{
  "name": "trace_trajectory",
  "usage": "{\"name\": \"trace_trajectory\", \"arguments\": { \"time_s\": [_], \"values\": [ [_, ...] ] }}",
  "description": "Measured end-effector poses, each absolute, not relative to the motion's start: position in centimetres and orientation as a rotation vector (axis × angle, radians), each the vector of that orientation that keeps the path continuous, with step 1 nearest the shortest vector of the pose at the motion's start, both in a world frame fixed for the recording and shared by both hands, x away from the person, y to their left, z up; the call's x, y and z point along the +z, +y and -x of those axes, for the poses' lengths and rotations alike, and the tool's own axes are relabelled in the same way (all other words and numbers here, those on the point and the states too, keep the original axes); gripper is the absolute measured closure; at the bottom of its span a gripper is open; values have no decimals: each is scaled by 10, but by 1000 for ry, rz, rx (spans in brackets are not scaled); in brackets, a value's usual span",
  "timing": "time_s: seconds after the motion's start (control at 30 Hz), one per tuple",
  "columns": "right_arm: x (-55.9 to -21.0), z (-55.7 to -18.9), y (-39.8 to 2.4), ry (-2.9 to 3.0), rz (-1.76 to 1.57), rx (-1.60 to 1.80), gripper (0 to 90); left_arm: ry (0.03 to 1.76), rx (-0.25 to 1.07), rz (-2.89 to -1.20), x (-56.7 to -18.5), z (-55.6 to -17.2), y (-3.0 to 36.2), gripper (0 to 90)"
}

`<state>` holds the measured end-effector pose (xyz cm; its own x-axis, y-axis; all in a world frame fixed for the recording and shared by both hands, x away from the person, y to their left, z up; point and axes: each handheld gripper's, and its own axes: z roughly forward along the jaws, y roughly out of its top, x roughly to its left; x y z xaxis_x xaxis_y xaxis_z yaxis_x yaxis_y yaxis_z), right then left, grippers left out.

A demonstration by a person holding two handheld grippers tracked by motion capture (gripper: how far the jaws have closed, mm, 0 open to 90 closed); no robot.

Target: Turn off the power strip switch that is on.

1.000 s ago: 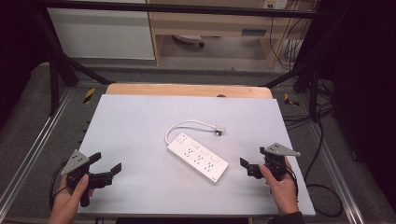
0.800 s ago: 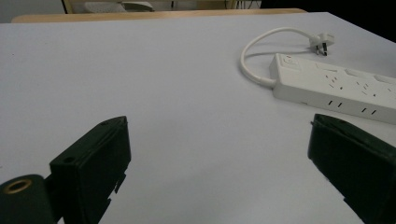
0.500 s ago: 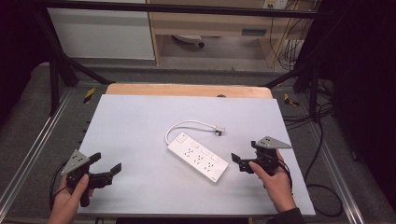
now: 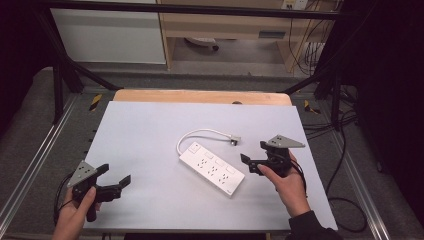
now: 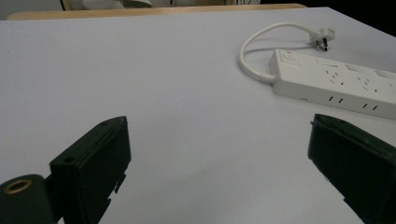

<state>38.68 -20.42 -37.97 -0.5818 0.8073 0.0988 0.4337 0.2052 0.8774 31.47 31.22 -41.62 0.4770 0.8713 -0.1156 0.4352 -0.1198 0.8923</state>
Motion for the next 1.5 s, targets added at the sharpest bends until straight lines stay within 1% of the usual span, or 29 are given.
{"name": "trace_trajectory", "arguments": {
  "time_s": [0.07, 0.17, 0.4, 0.73, 0.87, 1.23, 1.5],
  "values": [
    [-376, -389, -203, 2103, -1141, 1335, 118, 1118, 555, -1741, -416, -315, 312, 57],
    [-373, -392, -200, 2099, -1124, 1339, 167, 1117, 557, -1742, -417, -315, 312, 57],
    [-366, -398, -191, 2095, -1086, 1319, 364, 1112, 551, -1748, -417, -316, 312, 57],
    [-357, -403, -181, 2121, -1024, 1332, 602, 1114, 547, -1750, -417, -316, 311, 58],
    [-354, -403, -181, 2121, -1001, 1339, 681, 1117, 547, -1753, -417, -316, 311, 58],
    [-349, -410, -185, 2116, -983, 1299, 825, 1115, 546, -1757, -418, -316, 311, 58],
    [-347, -417, -177, 2139, -951, 1282, 866, 1119, 548, -1751, -418, -317, 311, 58]
  ]
}}
